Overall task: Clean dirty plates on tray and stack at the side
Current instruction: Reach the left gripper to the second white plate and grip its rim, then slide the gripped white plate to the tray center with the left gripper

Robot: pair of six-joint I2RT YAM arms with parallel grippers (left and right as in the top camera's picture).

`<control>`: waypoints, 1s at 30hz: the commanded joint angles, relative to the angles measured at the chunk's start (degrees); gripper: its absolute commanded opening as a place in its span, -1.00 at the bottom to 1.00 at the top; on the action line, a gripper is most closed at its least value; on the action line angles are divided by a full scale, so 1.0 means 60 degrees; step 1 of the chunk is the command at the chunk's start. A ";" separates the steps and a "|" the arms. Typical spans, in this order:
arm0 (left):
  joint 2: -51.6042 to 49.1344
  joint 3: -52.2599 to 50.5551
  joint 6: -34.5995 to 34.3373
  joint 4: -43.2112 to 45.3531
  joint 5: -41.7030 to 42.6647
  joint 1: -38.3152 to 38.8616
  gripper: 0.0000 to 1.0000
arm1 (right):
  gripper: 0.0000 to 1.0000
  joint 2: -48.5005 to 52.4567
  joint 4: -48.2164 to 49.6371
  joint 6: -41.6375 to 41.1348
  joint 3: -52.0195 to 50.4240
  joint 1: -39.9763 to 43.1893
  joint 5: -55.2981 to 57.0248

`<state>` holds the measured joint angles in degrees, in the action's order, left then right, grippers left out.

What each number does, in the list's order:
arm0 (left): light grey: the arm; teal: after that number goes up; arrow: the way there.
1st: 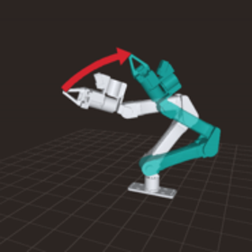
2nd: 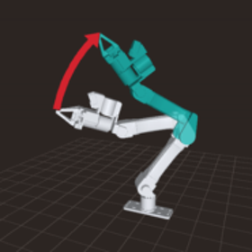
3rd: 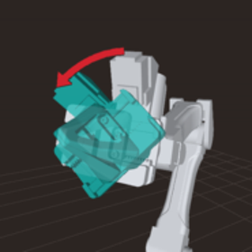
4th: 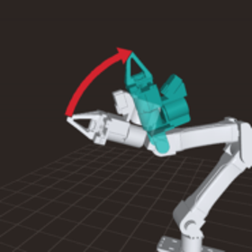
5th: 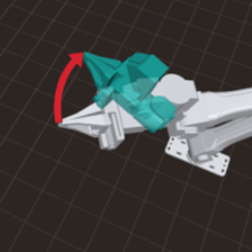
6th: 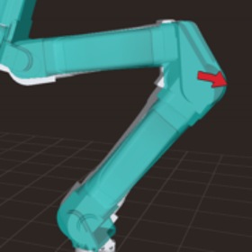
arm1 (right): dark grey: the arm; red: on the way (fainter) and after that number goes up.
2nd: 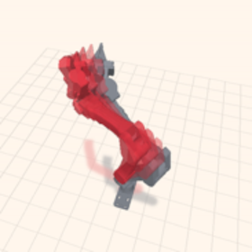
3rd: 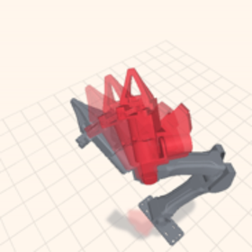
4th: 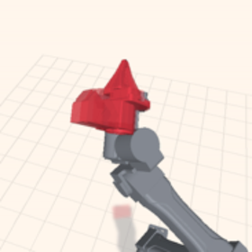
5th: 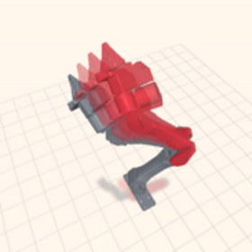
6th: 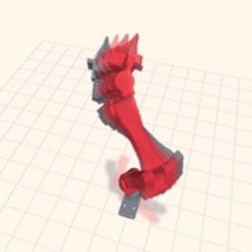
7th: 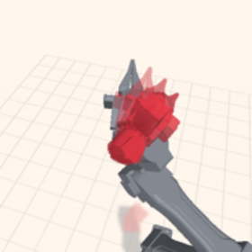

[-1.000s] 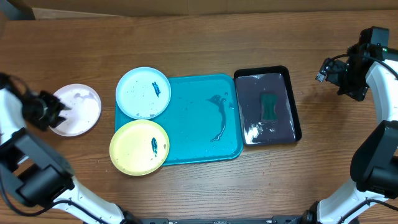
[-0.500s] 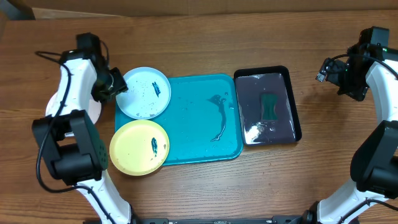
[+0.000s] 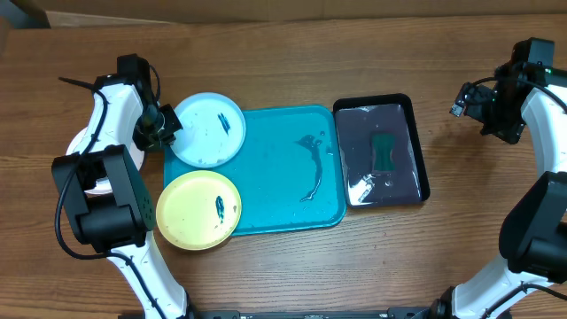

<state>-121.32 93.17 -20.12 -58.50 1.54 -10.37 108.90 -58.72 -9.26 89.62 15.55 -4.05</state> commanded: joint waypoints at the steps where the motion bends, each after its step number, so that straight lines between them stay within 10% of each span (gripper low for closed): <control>1: -0.0120 0.0197 0.0146 -0.0066 0.0430 0.0044 -0.89 | 1.00 -0.0102 0.0015 -0.0066 0.0073 -0.0007 0.0025; 30: -0.0120 0.0197 0.0284 -0.1002 0.1512 0.3224 -0.92 | 1.00 -0.0102 0.0015 -0.0066 0.0073 -0.0007 0.0025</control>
<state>-121.32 93.19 -19.05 -64.34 9.56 6.24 108.90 -58.72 -9.23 89.62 15.55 -4.05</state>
